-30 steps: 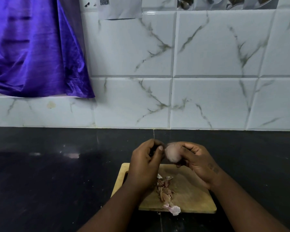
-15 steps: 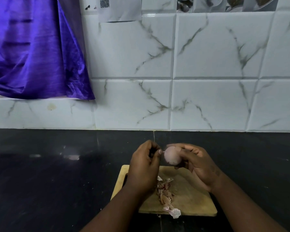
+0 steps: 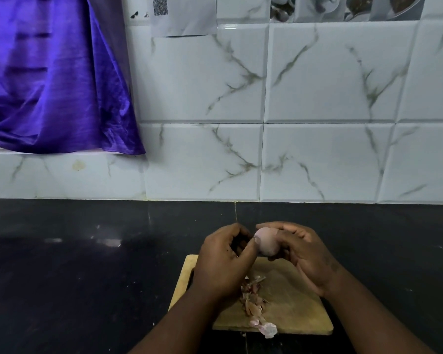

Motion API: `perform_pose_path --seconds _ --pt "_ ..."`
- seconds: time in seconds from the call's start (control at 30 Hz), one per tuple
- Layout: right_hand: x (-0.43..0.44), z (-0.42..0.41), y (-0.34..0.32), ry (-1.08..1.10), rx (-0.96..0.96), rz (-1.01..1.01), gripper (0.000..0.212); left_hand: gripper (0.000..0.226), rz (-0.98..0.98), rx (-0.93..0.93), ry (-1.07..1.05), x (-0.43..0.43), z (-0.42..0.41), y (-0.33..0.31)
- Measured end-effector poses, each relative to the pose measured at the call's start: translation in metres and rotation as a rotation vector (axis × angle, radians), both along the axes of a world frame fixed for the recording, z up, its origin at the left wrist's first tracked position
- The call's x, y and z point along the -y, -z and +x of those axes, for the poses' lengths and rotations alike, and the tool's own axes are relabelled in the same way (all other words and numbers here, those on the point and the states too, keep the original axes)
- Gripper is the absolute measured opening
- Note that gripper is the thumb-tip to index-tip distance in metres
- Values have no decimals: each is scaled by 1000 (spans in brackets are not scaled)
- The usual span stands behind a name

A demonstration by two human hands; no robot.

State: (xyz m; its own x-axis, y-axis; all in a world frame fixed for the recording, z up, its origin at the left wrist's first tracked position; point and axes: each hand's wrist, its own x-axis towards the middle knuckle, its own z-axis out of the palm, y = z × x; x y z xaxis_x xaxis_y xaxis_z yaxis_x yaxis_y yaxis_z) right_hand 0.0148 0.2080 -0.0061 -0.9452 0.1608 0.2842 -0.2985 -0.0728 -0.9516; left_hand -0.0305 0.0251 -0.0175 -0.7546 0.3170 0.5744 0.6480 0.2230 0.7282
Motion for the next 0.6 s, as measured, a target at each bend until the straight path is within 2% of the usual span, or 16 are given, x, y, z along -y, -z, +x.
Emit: perform_pose_path --seconds 0.27,0.47,0.6 --pt "1 2 -1 -9 11 -22 24 10 55 58 36 -1 1 -1" --pt "1 1 -2 -12 16 -76 24 20 61 47 23 -1 -2 1" --pt "-2 0 0 0 3 -26 24 16 31 19 35 -1 1 0"
